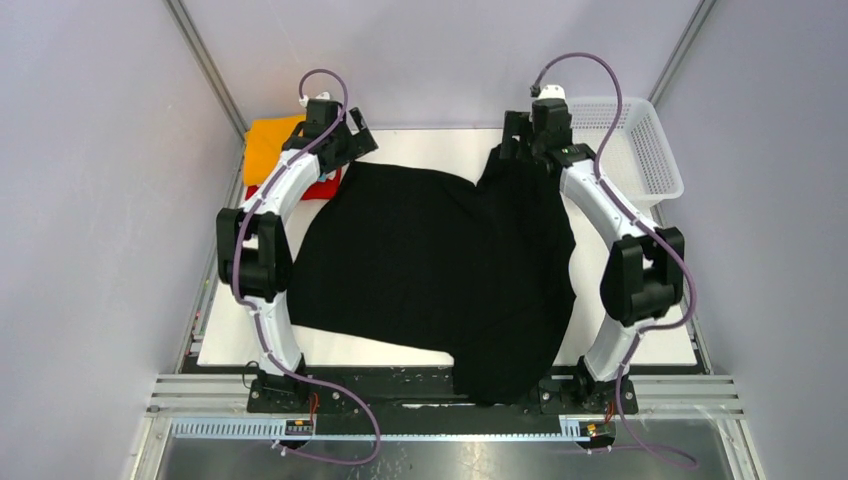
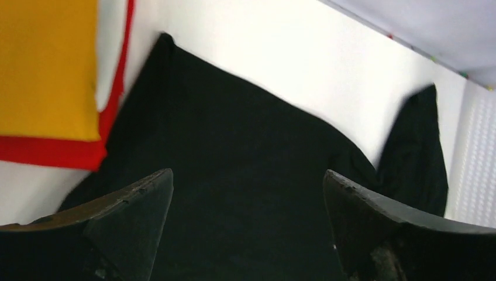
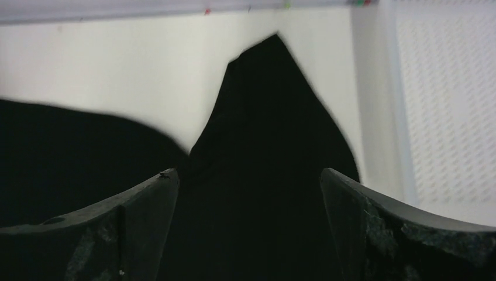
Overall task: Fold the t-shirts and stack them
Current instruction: Flatten out the tshirt
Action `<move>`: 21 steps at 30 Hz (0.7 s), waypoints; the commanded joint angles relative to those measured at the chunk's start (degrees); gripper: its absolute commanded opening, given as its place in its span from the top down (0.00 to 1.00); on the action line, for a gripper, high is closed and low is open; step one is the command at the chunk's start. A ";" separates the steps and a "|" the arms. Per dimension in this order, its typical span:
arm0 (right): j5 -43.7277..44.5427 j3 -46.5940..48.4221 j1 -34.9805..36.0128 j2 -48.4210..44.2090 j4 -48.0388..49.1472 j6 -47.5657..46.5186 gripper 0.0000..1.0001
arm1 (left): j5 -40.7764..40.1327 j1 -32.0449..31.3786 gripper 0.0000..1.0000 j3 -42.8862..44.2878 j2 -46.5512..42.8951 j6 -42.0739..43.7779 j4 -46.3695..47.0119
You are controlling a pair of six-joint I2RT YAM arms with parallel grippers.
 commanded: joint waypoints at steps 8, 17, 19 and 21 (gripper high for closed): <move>-14.75 -10.89 0.99 -2.61 3.29 19.00 0.01 | 4.29 -5.86 0.01 -25.51 -14.57 -1.78 9.27; -11.60 5.73 0.71 15.76 1.37 35.81 0.01 | 7.77 -6.29 0.01 -37.22 -16.09 -3.53 12.10; -10.53 7.54 0.73 17.70 1.04 37.15 0.01 | 7.95 -6.42 0.01 -38.23 -15.84 -3.44 12.00; -10.65 8.63 0.68 19.48 0.92 38.48 0.00 | 8.00 -6.42 0.01 -38.96 -15.81 -3.30 11.80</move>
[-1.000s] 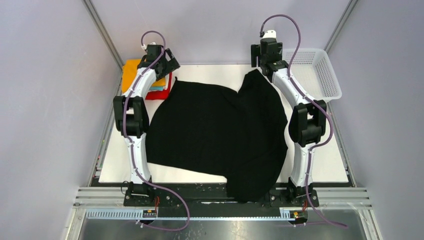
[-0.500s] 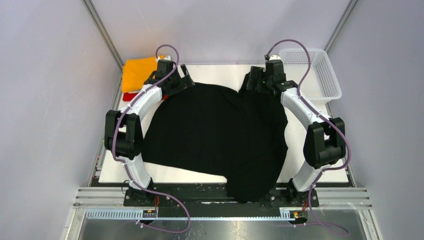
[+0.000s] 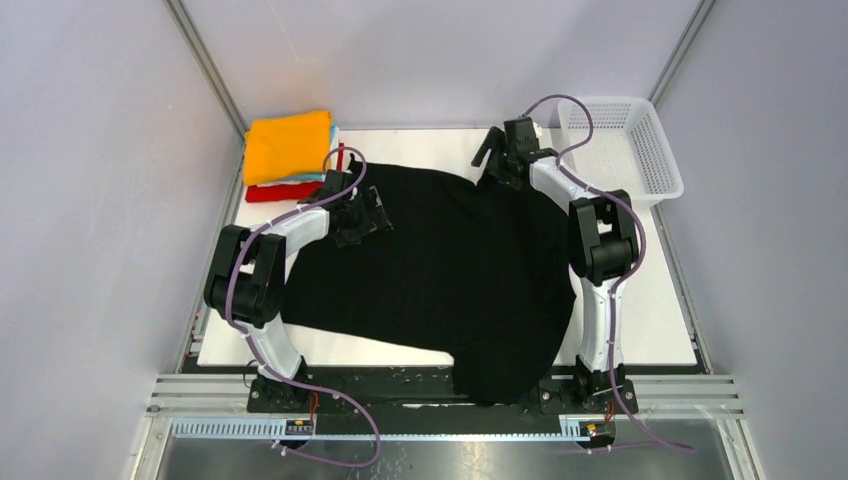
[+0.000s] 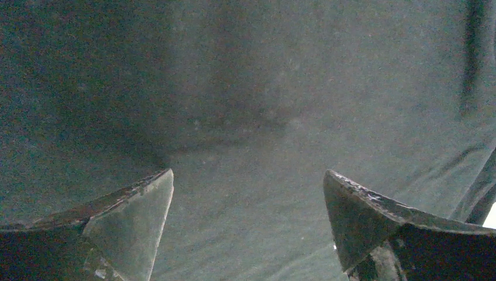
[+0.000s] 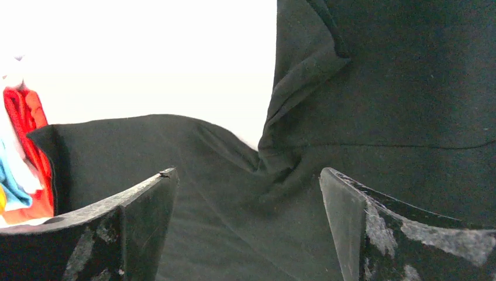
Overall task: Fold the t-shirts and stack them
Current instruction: Flatten out the tshirt
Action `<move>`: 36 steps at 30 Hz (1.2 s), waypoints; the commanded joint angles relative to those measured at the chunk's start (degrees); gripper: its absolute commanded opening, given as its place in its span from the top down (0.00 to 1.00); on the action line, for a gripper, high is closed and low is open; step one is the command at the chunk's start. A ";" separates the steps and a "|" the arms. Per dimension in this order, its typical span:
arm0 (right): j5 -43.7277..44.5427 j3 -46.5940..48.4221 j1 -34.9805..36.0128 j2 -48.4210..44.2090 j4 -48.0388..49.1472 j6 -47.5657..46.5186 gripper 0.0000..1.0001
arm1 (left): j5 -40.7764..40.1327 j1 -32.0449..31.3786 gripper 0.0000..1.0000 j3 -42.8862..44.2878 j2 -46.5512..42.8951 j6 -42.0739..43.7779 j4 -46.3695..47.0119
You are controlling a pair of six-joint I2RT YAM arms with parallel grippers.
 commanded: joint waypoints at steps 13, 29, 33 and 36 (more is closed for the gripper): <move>0.28 6.90 -0.01 8.67 4.63 16.21 0.00 | 0.12 -0.22 0.01 -1.41 -1.83 0.40 1.62; 0.83 49.57 2.93 31.34 -5.67 10.26 0.00 | -1.89 -0.18 0.01 -1.45 -2.98 1.13 -0.71; 4.91 44.97 2.92 26.44 -6.03 3.24 0.00 | -1.92 -0.22 0.01 -1.47 -3.61 1.07 -0.90; 4.66 42.55 2.84 22.02 -9.13 -1.69 0.00 | -1.90 -0.17 0.01 -1.84 -4.31 1.06 -0.95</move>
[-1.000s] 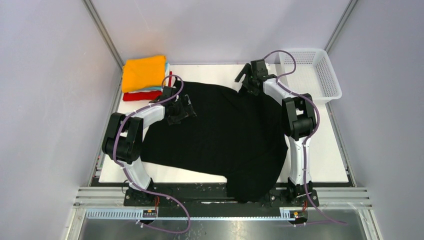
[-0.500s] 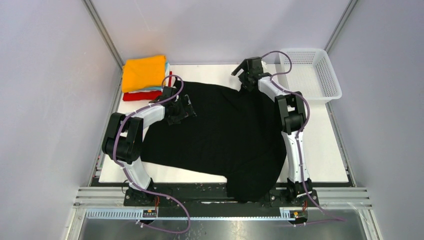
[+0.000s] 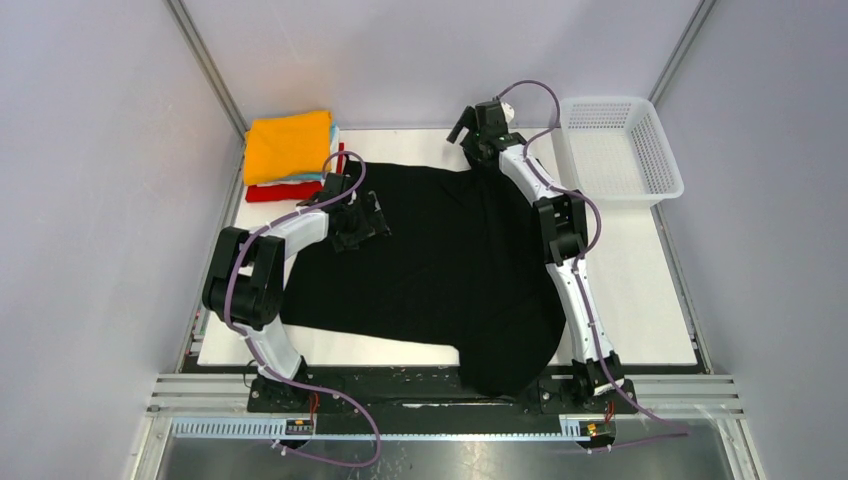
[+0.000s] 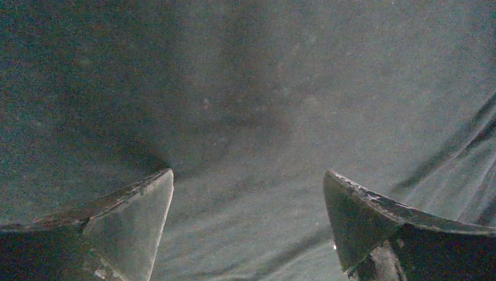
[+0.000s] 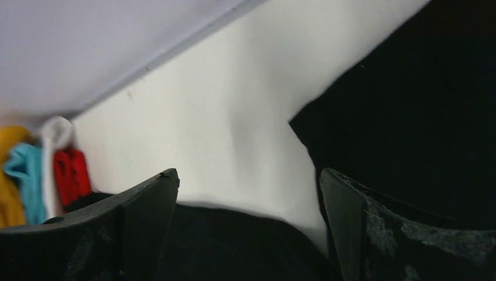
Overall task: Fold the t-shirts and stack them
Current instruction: Flatten out the tshirt
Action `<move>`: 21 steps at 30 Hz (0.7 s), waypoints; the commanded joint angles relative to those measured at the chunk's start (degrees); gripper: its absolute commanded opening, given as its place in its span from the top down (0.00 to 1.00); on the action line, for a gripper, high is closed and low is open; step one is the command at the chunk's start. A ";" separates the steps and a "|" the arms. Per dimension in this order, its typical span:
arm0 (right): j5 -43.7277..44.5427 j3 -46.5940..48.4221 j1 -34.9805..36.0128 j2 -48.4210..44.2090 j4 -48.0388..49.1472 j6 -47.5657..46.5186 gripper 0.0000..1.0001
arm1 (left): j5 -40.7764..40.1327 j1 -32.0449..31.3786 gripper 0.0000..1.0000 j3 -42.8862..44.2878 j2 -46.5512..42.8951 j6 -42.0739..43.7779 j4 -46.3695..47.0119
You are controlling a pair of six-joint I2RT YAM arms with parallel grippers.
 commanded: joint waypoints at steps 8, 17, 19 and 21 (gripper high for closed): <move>-1.76 -39.41 0.04 -36.24 -2.66 -17.39 0.01 | -2.22 0.11 0.01 -1.95 -6.66 0.17 1.14; -7.72 -86.43 0.30 -66.72 6.16 -12.06 0.01 | -0.21 1.02 0.01 -8.99 -10.97 -3.18 5.07; -9.65 -91.96 0.37 -69.30 7.77 -11.00 0.00 | 0.20 1.01 0.01 -10.72 -11.54 -3.82 6.21; -9.94 -95.18 0.39 -70.31 8.39 -11.04 0.01 | 0.43 1.06 0.01 -12.03 -11.40 -4.55 7.42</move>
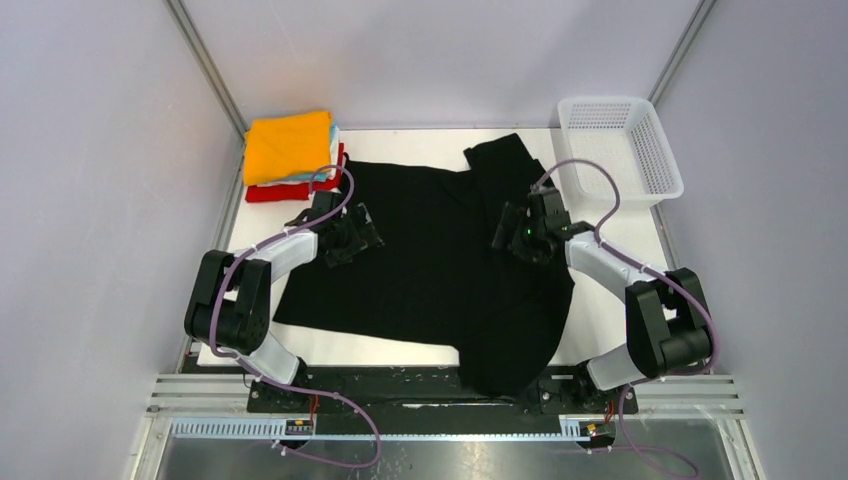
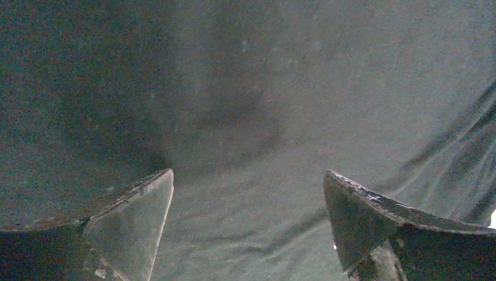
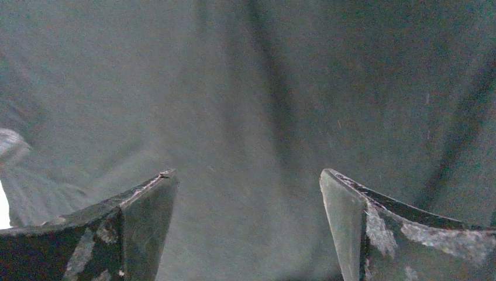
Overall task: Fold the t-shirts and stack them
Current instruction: Flatten out the tshirt
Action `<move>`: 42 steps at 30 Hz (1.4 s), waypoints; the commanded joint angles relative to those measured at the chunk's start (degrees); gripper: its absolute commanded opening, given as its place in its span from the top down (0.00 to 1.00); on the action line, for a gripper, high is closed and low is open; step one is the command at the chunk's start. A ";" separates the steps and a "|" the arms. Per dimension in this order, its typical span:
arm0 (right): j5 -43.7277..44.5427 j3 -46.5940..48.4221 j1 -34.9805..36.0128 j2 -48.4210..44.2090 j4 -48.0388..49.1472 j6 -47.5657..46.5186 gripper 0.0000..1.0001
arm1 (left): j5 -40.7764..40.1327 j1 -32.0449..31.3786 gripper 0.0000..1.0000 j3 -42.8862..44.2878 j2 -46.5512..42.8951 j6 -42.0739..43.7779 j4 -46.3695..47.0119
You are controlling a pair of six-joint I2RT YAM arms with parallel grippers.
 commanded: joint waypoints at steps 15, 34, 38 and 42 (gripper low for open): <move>1.29 1.76 -2.75 9.80 -0.88 -2.58 0.01 | 3.53 2.51 0.01 3.92 7.61 -3.28 6.04; 2.49 9.38 -6.66 14.19 -0.05 -5.82 0.01 | 1.30 2.66 0.01 11.11 8.84 -3.63 4.90; 2.97 6.70 -6.64 8.87 0.68 -6.61 0.01 | -1.80 2.56 0.01 8.25 1.76 -3.05 4.13; 2.25 3.65 -6.59 2.61 1.67 -7.04 0.00 | -10.19 2.22 0.01 2.94 -9.09 -2.70 2.19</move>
